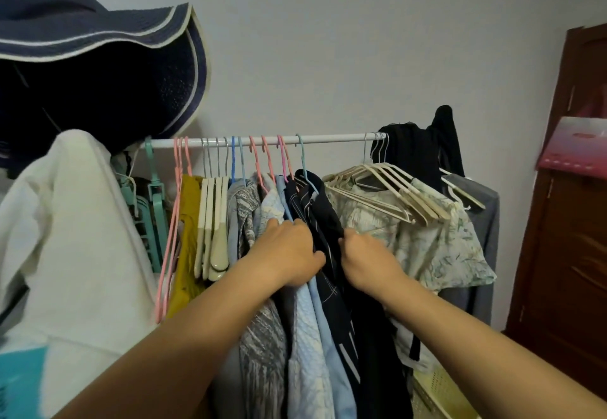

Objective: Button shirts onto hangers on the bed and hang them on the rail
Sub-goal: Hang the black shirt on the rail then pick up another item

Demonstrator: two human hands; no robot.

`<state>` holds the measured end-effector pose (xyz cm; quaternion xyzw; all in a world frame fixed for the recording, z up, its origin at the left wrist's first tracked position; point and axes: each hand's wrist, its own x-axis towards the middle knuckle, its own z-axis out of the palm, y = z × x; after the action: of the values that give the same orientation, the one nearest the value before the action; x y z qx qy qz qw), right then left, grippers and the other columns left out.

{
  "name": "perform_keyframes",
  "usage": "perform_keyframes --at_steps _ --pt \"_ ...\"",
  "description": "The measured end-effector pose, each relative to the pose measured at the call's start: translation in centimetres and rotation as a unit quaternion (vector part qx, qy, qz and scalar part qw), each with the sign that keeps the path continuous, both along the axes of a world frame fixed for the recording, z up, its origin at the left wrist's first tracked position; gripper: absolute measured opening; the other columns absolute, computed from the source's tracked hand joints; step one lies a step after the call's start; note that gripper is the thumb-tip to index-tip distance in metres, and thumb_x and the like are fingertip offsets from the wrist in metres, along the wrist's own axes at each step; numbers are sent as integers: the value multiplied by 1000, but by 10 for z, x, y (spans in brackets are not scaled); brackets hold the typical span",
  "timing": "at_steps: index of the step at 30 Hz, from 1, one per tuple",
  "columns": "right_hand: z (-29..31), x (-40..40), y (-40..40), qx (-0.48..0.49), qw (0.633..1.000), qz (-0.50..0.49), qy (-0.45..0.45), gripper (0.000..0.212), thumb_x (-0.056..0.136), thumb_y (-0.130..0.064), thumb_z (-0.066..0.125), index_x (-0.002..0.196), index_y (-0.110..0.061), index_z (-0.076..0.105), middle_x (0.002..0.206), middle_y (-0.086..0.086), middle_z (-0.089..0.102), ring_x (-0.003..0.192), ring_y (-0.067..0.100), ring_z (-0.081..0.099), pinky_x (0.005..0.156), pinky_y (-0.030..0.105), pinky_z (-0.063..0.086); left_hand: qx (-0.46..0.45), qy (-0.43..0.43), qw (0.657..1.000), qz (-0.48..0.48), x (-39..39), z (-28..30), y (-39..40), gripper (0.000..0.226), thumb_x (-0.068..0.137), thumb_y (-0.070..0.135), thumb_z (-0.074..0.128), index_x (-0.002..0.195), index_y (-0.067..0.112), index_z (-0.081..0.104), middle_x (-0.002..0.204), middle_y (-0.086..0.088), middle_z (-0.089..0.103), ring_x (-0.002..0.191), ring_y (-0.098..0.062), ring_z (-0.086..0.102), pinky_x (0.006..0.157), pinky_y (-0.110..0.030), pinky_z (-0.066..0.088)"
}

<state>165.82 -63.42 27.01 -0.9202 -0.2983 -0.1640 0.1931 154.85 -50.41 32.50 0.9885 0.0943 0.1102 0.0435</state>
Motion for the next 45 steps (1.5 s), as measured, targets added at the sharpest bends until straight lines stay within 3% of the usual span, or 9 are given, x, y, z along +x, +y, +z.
perform_keyframes --at_steps 3,6,11,14,19,25,29,36,45 --pt "3 1 -5 2 1000 -1 28 35 108 -36 33 113 -8 53 108 22 67 101 42 63 76 42 44 18 -10 1000 18 0 0 9 63 90 71 49 127 21 58 136 -8 53 134 -34 41 102 -48 44" --pt "6 -3 -16 8 999 13 37 45 105 -52 32 110 -14 56 107 16 68 102 37 63 78 41 47 108 -122 986 33 5 6 -1 55 96 61 50 133 20 56 144 -13 37 135 -34 35 105 -47 38" --pt "-6 -6 -64 181 979 -18 89 52 103 -58 27 88 -21 60 85 5 70 81 29 67 77 46 53 -65 -214 963 -149 44 0 -61 26 99 34 49 112 23 69 113 -3 66 110 -27 57 92 -46 50" --pt "-53 -17 -129 308 921 -116 211 32 103 -32 48 87 -10 66 70 3 71 62 23 71 65 45 57 -149 -178 939 -253 66 -37 -132 20 99 26 51 99 24 71 97 2 68 93 -21 61 80 -41 52" --pt "-169 -129 -283 262 855 -350 280 26 103 -21 52 88 -8 68 81 4 74 67 17 72 71 42 61 -197 -4 876 -439 59 -134 -287 18 97 25 56 94 28 73 90 8 72 92 -23 65 80 -39 55" --pt "-192 -370 -417 386 642 -640 170 26 102 -21 55 81 -14 68 78 6 74 67 20 71 72 44 61 -82 125 720 -678 -84 -176 -464 20 100 31 53 105 33 71 109 1 72 105 -26 64 90 -41 54" --pt "-175 -538 -433 445 512 -734 47 25 100 -17 56 78 -15 70 73 5 71 64 19 67 68 40 58 83 80 582 -805 -230 -177 -534 32 100 43 51 129 34 63 130 -6 58 123 -31 48 104 -47 45" --pt "-179 -812 -360 474 367 -800 13 18 100 -13 55 93 -7 70 78 10 72 61 17 67 60 29 54 7 159 387 -908 -504 -179 -530 26 103 38 52 123 29 66 117 6 69 98 -13 63 82 -33 54" --pt "-197 -1051 -245 517 209 -828 -59 17 101 -11 53 91 -6 67 77 8 68 60 18 62 58 29 51 70 247 182 -949 -764 -226 -487 23 102 36 52 118 31 68 109 9 70 95 -15 64 87 -36 55"
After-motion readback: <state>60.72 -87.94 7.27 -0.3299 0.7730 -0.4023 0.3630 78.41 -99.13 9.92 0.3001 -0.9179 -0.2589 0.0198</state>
